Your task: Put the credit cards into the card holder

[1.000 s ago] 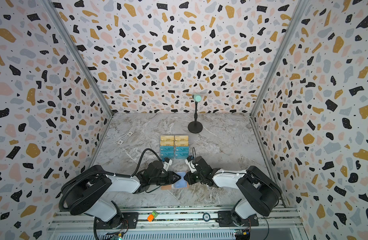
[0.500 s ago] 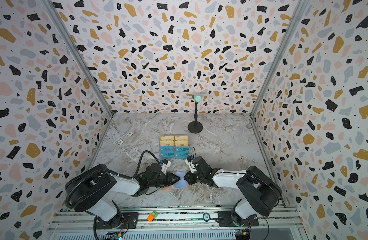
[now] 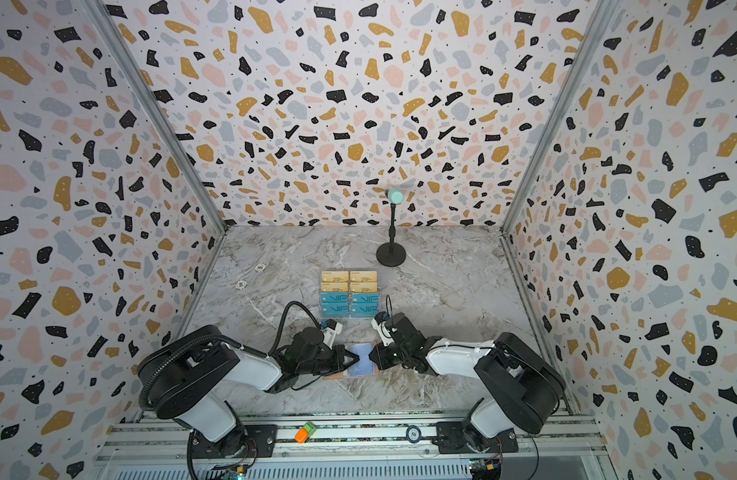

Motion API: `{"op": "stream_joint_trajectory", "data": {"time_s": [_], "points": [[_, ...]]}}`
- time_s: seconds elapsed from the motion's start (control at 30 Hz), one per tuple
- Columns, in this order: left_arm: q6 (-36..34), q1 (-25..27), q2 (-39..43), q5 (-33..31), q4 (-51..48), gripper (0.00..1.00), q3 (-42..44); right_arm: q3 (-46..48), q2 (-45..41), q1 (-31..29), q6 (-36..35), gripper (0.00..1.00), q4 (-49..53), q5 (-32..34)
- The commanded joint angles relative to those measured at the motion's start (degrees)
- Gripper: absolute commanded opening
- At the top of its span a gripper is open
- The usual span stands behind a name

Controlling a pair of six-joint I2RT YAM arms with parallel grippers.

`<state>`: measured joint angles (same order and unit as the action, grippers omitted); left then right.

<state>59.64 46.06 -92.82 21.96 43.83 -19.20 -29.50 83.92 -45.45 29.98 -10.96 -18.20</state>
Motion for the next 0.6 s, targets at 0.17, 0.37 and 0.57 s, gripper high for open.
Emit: {"op": "stream_joint_trajectory", "data": {"time_s": [0.17, 0.37, 0.57], "points": [[-0.41, -0.36, 3.08, 0.0, 0.73, 0.02, 1.62, 1.46, -2.97, -0.25, 0.97, 0.17, 2.54, 0.09], [0.25, -0.6, 3.31, 0.43, 3.48, 0.0, 3.47, 1.85, -3.98, -0.17, 1.48, 0.18, 2.19, 0.52], [1.14, -0.78, 3.87, 0.89, 6.19, 0.0, 4.65, 2.34, -4.29, 0.01, 1.75, 0.18, 1.83, 0.44]]}}
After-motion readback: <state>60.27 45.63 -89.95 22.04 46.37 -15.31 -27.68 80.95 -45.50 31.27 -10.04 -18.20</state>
